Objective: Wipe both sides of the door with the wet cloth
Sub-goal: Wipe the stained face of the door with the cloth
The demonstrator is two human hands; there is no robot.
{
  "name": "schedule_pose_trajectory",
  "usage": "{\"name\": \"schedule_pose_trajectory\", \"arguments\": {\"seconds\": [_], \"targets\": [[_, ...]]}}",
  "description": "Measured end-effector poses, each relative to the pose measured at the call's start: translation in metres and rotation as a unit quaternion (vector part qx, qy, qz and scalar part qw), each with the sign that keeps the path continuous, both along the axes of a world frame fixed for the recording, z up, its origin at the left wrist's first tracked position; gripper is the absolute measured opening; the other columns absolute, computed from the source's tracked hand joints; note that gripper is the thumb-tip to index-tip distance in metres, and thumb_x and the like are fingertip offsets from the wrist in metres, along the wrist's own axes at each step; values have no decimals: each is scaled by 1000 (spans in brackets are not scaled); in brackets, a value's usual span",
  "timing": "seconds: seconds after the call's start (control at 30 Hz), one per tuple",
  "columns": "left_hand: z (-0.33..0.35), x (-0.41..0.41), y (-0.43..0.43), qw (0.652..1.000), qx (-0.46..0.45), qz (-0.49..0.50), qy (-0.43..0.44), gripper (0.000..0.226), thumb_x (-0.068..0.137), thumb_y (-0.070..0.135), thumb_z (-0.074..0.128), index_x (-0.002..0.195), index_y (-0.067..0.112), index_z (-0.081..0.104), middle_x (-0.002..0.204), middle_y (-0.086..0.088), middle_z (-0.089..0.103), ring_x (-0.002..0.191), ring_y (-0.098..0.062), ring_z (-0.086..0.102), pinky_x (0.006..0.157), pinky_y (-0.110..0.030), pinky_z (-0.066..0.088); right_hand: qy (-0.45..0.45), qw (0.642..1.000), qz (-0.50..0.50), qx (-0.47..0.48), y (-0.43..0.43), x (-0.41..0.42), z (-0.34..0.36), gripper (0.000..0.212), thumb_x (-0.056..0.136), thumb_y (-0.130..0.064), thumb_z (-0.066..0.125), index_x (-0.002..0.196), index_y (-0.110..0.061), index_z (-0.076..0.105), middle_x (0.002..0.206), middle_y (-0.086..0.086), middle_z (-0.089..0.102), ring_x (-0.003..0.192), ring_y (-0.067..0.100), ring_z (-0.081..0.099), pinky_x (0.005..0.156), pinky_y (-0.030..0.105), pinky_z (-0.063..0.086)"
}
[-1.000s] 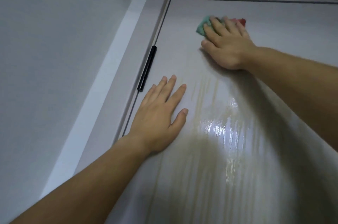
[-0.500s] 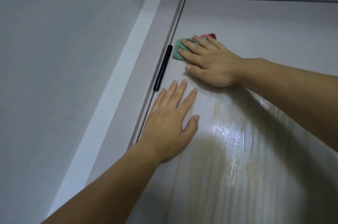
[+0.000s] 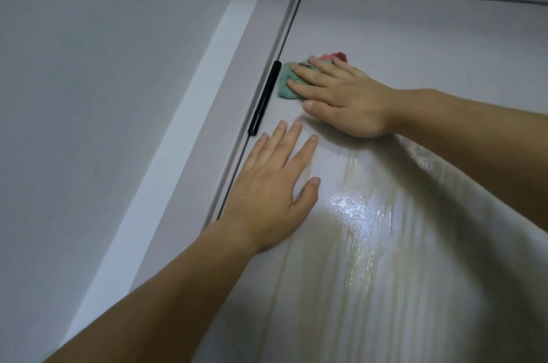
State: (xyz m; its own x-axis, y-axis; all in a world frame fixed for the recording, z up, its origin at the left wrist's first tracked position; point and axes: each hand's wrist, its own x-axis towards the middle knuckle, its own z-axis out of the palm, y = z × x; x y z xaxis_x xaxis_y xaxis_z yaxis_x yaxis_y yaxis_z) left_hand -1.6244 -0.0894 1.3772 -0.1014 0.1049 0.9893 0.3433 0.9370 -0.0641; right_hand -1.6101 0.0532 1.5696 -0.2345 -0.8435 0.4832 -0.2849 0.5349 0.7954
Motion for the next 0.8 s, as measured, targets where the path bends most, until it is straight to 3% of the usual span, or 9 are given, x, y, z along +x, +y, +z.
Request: {"name": "schedule_pose_trajectory", "arguments": {"seconds": [0.2,0.37,0.53,0.7,0.8], "targets": [[-10,-1,-5,1000,-10,7,11,65,104,49,25,164,25,20,173,1,6,159,-14,-5,129,-37,-1,28,998,-48,-42,108,2,-1,68,93,-71,1,156,-45,-9,163,-21,-21,153,7,-23,126,36,-10],[-12,1,-6,1000,-12,18,10,64,104,48,27,164,26,19,173,3,4,159,-13,-7,129,-38,-1,34,988,-26,-146,66,0,6,84,86,-70,-5,162,-33,1,170,-8,-11,156,17,-14,125,38,-12],[-17,1,-9,999,-21,33,3,64,105,48,28,164,26,16,173,2,2,159,-14,-8,130,-39,0,51,998,-34,6,96,-4,-55,67,99,-63,2,160,-37,-8,168,-12,-17,154,13,-22,125,36,-13],[-22,0,-11,999,-19,33,8,63,106,46,28,164,25,17,173,1,4,159,-16,-5,130,-41,3,28,994,-41,-97,107,5,-25,67,91,-69,-3,152,-43,-16,168,-12,-17,154,11,-22,121,28,-18],[-30,-1,-13,999,-10,29,11,63,105,46,29,164,25,19,173,2,6,159,-16,-4,130,-41,3,27,997,-36,-69,128,4,-63,68,96,-68,0,157,-40,-10,167,-15,-18,153,9,-24,124,33,-14]]}}
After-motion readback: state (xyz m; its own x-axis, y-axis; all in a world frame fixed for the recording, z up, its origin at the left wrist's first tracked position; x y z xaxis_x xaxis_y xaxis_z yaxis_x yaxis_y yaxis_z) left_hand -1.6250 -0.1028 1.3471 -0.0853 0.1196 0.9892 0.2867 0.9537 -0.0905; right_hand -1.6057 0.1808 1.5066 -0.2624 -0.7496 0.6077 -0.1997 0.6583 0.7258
